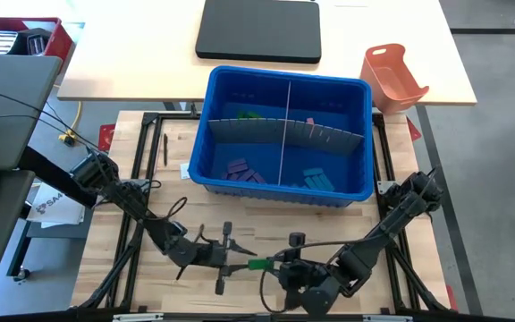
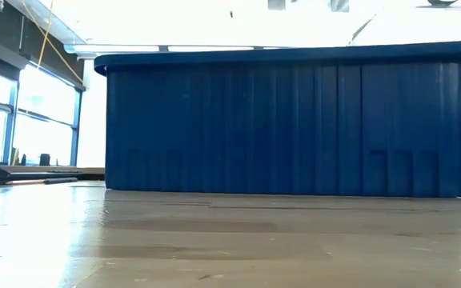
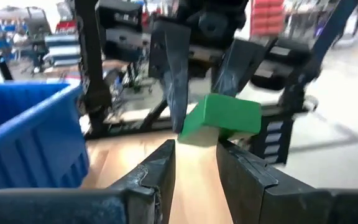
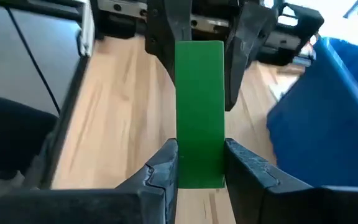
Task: Sort blocks
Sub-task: Put the green block into the blue bin with the other green block
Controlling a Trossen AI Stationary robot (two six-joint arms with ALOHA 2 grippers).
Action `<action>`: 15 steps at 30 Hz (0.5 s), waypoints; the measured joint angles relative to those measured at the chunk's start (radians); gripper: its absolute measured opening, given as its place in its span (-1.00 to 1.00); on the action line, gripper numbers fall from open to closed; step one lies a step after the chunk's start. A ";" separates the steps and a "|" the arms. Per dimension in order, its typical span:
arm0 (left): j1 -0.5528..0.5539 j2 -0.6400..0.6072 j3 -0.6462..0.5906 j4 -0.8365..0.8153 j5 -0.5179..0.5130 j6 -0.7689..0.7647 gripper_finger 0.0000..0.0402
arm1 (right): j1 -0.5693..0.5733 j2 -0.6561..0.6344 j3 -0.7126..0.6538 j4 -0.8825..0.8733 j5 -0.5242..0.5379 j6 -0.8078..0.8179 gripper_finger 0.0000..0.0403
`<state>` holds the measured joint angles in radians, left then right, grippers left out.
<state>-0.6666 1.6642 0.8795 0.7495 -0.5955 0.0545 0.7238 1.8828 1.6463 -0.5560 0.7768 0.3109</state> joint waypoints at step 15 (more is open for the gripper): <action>0.029 -0.053 0.000 -0.623 -0.044 -0.344 -0.17 | -0.119 0.044 -0.243 -0.144 -0.233 0.329 -0.55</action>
<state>-0.6376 1.6111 0.8794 0.1261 -0.6398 -0.2900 0.6053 1.9263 1.4028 -0.6999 0.5434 0.6396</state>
